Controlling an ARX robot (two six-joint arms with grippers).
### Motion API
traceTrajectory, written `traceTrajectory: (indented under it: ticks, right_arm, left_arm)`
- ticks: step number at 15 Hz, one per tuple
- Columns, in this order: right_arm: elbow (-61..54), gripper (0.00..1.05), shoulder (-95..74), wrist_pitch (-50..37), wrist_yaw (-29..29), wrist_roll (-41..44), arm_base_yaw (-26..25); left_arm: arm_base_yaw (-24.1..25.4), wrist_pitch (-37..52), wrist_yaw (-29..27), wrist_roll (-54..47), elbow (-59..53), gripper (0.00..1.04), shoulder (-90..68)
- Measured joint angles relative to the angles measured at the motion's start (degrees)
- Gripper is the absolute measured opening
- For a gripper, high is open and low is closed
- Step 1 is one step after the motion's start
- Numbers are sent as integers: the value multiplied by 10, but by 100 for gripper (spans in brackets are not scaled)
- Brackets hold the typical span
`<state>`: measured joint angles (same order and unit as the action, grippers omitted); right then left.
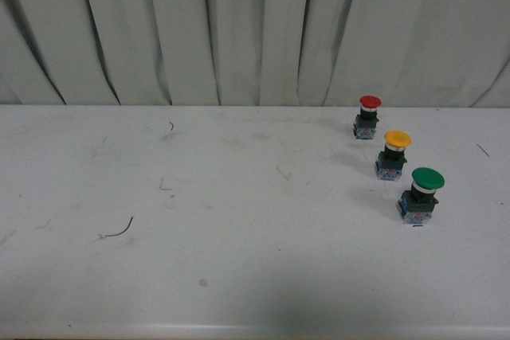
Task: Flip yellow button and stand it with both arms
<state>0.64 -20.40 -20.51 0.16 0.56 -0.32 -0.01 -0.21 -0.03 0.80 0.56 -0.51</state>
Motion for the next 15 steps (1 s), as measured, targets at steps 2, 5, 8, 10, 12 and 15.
traceTrajectory:
  ticks: [2,5,8,10,12,15]
  right_arm:
    - [0,2,45,44,0,0,0]
    - [0,2,74,73,0,0,0]
    - [0,2,82,80,0,0,0]
    - [0,2,88,88,0,0,0]
    - [0,2,94,94,0,0,0]
    - [0,2,180,209,-1,0,0]
  left_arm:
    - [0,0,0,0,0,98,0]
    - [0,0,0,0,0,98,0]
    - [0,0,0,0,0,98,0]
    - [0,0,0,0,0,98,0]
    - [0,0,0,0,0,98,0]
    - [0,0,0,0,0,98,0]
